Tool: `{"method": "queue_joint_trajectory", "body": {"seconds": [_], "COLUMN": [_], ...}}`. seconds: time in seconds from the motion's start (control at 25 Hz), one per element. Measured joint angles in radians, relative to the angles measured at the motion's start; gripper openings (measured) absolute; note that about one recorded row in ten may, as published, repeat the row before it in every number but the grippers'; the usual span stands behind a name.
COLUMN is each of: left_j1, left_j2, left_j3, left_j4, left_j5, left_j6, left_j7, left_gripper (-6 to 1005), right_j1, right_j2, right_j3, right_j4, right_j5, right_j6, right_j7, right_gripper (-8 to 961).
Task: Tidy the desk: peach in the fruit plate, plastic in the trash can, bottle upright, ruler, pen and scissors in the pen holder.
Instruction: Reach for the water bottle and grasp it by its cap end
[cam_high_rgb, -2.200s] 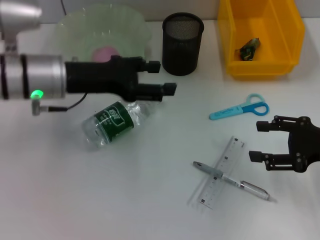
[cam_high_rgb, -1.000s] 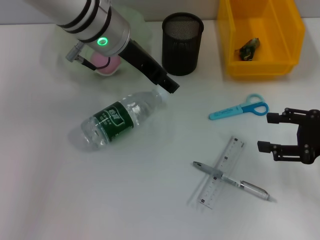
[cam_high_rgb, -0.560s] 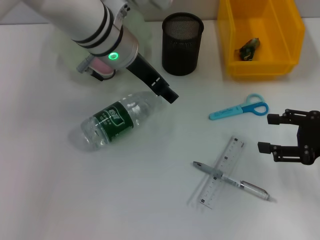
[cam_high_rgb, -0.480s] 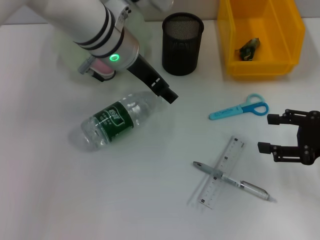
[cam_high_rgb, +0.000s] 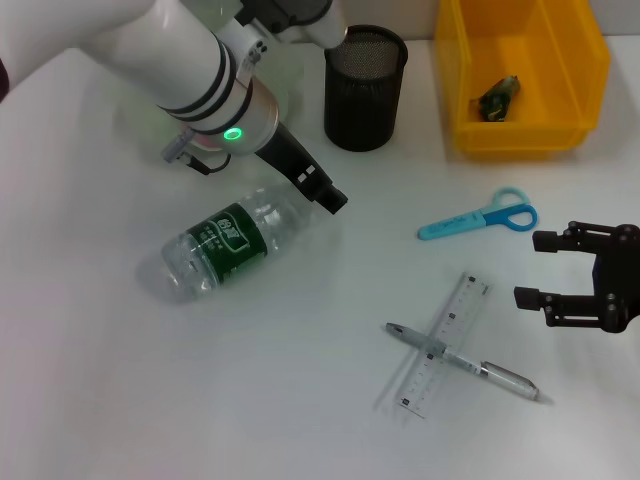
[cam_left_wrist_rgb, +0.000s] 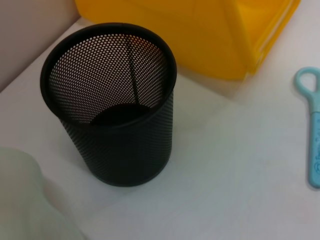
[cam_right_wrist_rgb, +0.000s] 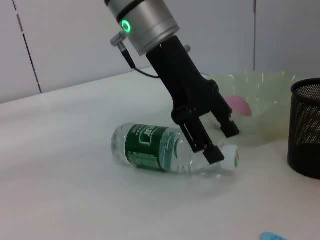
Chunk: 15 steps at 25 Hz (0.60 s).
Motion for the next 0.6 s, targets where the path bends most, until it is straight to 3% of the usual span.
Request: {"method": "queue_joint_trajectory", "body": {"seconds": [0.6], "left_j1": [0.005], "left_j2": [0.000], "left_j3": [0.076], "left_j4": [-0.044], "left_j5": [-0.035], "left_j6": [-0.069], "left_j7": [0.011], "left_gripper": [796], "right_j1": [-0.001], "right_j2": [0.000], "right_j3": [0.000], "right_j4": [0.000], "right_j5": [0.000], "right_j6": [0.000], "right_j7": [0.001], "right_gripper": [775]}}
